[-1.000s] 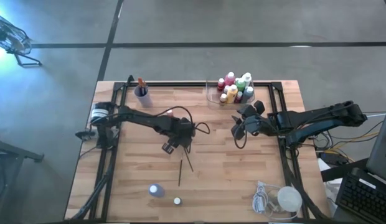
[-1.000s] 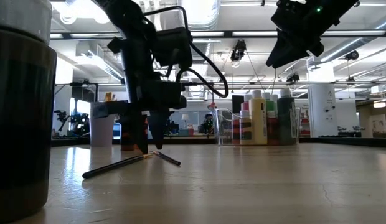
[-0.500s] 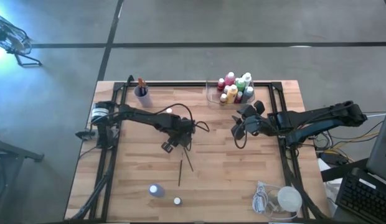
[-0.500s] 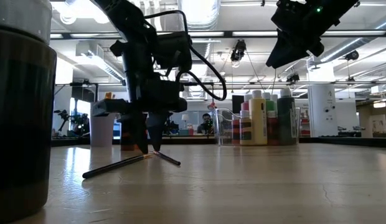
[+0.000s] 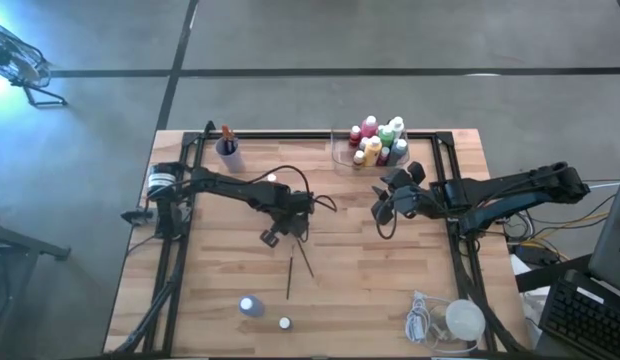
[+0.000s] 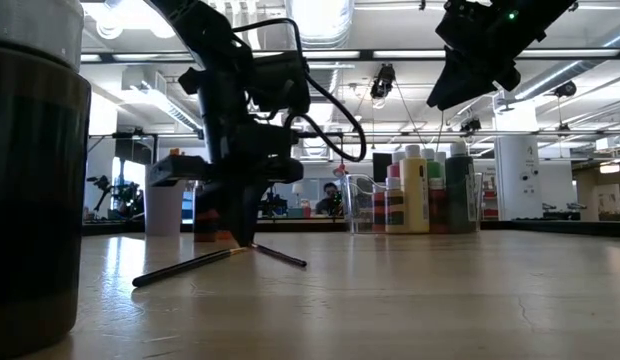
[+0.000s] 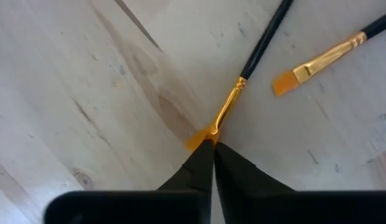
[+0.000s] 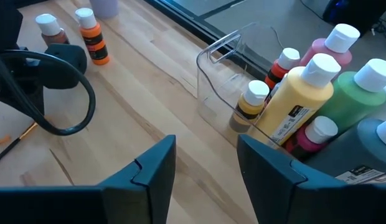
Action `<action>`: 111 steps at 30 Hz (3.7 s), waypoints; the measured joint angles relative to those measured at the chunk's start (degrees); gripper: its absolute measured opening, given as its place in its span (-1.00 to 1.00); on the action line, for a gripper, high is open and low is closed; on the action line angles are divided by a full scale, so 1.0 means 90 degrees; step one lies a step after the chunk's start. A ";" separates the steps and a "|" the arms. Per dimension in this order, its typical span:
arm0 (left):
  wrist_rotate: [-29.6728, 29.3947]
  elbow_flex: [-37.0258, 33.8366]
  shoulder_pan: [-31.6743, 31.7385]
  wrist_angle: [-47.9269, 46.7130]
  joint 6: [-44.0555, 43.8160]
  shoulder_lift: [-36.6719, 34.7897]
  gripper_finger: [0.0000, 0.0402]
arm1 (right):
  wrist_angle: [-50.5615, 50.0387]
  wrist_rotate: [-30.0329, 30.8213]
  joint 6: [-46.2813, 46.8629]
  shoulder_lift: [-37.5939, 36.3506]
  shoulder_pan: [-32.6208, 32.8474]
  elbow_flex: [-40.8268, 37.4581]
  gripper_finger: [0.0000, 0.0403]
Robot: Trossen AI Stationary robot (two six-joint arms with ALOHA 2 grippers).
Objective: Pick & Place Paint Supplies
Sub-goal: Put the gold paint brush into the violet cup
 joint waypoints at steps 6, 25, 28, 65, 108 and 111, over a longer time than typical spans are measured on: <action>-0.0024 0.0000 0.0008 0.0045 -0.0261 0.0002 -0.98 | -0.0001 -0.0047 0.0002 0.0000 0.0001 -0.0002 -0.28; -0.0124 -0.0007 0.0012 0.0040 -0.2220 -0.0160 -1.00 | 0.3060 -0.2534 -0.1502 0.1106 0.0585 -0.0532 -0.34; -0.0126 0.0000 0.0012 0.0101 -0.2629 -0.0160 -1.00 | 0.3258 -0.2546 -0.1503 0.1654 0.0740 -0.0442 -0.27; -0.0538 0.1823 -0.0342 -0.2027 -0.3962 -0.0182 -1.00 | 0.3375 -0.2531 -0.1759 0.3915 0.0751 0.0651 -0.16; -0.3409 0.0533 -0.0442 -0.2597 -0.4352 -0.2170 -0.22 | 0.2546 -0.1177 -0.1200 0.3830 0.0796 0.0396 -0.96; -0.3205 -0.0277 -0.0458 -0.1592 -0.4397 -0.3018 -0.22 | 0.3100 -0.0799 -0.1182 0.3830 0.0849 0.0259 -0.96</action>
